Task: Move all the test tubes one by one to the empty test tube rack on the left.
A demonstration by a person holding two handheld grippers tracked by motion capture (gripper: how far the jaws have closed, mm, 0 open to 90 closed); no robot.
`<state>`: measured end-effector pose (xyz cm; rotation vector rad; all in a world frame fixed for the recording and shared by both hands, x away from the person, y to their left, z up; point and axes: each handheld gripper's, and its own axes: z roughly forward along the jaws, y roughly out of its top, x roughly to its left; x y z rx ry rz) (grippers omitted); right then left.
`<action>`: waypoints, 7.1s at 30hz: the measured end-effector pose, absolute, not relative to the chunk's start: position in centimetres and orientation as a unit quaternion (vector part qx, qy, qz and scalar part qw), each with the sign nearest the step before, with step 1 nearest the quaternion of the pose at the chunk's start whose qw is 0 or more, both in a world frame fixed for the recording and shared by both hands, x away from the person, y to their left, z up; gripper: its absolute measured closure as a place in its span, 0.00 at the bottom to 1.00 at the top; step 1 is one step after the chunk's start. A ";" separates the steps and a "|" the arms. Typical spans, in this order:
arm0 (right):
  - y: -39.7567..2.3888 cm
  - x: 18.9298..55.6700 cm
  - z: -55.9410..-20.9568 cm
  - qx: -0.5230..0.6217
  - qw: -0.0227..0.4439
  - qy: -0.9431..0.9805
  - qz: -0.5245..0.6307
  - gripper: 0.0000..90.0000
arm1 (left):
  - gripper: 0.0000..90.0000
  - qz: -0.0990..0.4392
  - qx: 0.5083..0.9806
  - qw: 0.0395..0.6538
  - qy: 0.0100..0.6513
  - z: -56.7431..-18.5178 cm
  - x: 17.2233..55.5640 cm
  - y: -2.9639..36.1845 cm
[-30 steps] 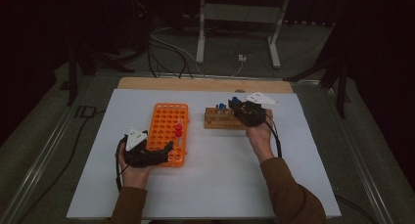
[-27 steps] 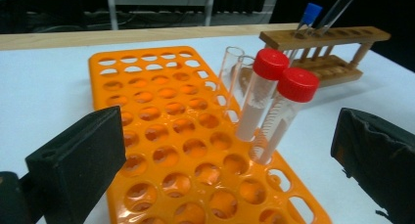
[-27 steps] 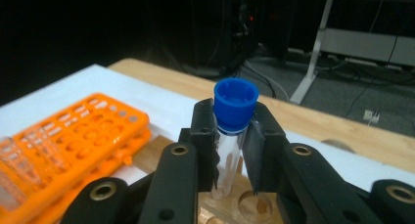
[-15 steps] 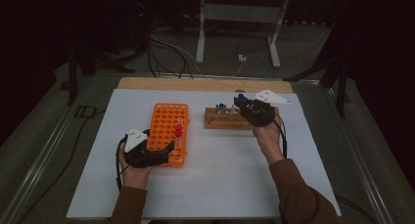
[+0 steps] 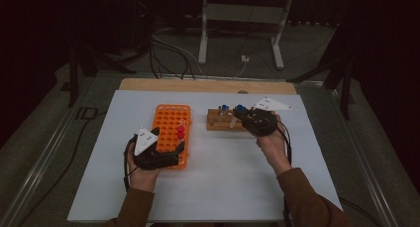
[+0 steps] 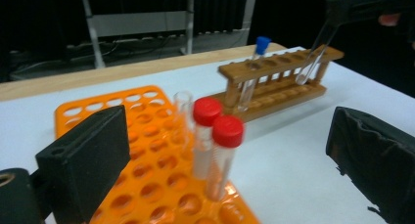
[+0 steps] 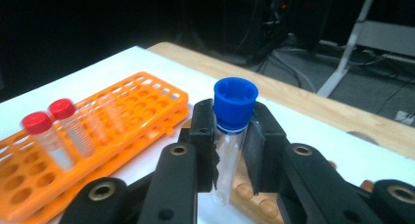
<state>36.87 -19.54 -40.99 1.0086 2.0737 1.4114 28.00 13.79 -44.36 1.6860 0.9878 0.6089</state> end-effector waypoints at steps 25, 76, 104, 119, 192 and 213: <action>-18.5 33.5 -40.8 0.337 0.126 0.769 0.529 0.84 | 0.24 0.218 0.757 0.518 0.334 -43.9 29.7 5.5; -18.5 32.0 -41.4 0.338 0.144 0.770 0.521 0.10 | 0.86 0.207 0.771 0.512 0.317 -44.8 29.2 6.4; -22.5 31.2 -43.6 0.390 0.179 0.744 0.512 0.00 | 0.86 0.227 0.752 0.514 0.344 -45.6 28.0 10.7; -22.7 31.0 -43.7 0.391 0.183 0.741 0.515 0.00 | 0.86 0.253 0.753 0.489 0.362 -47.1 28.1 12.3; -17.2 38.9 -43.7 0.389 0.196 0.770 0.466 0.18 | 0.01 0.234 0.695 0.492 0.468 -47.7 28.0 16.3; -14.8 43.1 -46.0 0.416 0.208 0.772 0.434 0.83 | 0.01 0.229 0.688 0.499 0.474 -47.8 27.8 16.4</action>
